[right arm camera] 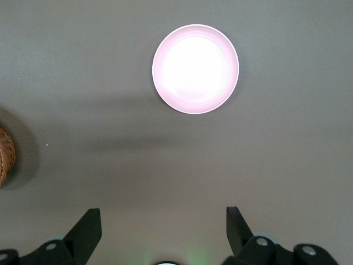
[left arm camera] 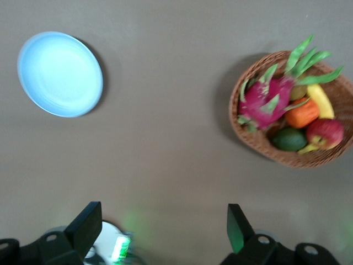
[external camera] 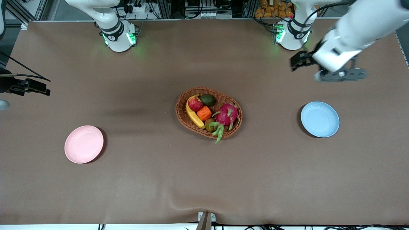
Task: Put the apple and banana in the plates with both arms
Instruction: 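Reach the left gripper over the fruit basket toward the red apple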
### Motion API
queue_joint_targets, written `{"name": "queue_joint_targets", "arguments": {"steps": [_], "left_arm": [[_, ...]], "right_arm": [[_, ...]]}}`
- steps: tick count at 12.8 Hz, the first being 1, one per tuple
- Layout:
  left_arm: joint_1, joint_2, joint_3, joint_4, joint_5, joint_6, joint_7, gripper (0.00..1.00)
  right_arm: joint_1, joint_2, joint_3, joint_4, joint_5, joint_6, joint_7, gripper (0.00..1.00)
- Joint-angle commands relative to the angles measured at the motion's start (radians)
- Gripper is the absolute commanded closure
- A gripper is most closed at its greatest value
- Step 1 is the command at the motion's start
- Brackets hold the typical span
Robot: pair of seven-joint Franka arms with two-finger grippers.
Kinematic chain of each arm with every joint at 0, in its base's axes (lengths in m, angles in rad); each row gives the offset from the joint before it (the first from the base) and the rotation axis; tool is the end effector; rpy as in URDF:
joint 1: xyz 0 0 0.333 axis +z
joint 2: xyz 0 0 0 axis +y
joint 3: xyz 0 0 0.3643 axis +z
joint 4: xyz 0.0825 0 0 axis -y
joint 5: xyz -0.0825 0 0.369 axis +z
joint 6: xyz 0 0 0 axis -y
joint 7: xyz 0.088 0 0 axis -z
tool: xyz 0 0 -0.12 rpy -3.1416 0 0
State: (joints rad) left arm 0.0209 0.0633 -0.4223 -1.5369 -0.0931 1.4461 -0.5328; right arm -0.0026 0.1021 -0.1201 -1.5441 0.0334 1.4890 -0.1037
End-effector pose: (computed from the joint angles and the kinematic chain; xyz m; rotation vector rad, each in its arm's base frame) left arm 0.4988 -0.2159 0.6347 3.0827 0.1937 -0.2882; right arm 0.5580 -0.0608 0.6096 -3.0937 0.0297 0.2373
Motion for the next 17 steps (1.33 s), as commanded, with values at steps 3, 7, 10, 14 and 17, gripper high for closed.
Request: {"name": "queue_joint_targets", "arguments": {"steps": [3, 7, 10, 14, 17], "left_arm": [[-0.066, 0.114, -0.101, 0.008, 0.021, 0.103, -0.358, 0.0], [-0.206, 0.24, -0.101, 0.018, 0.131, 0.17, -0.628, 0.0], [-0.277, 0.334, -0.099, 0.035, 0.138, 0.253, -0.76, 0.0], [-0.364, 0.424, -0.096, 0.043, 0.138, 0.417, -0.935, 0.0], [-0.435, 0.534, -0.082, 0.09, 0.141, 0.577, -1.056, 0.0]], "right_arm": [[0.003, -0.009, -0.003, -0.013, 0.005, 0.002, -0.008, 0.0], [0.003, -0.009, -0.003, -0.014, 0.005, 0.004, -0.008, 0.0], [0.003, -0.007, -0.003, -0.016, 0.005, 0.005, -0.008, 0.0], [0.0, -0.009, -0.003, -0.027, 0.007, 0.008, -0.008, 0.0], [0.001, -0.009, -0.003, -0.034, 0.007, 0.016, -0.008, 0.0]]}}
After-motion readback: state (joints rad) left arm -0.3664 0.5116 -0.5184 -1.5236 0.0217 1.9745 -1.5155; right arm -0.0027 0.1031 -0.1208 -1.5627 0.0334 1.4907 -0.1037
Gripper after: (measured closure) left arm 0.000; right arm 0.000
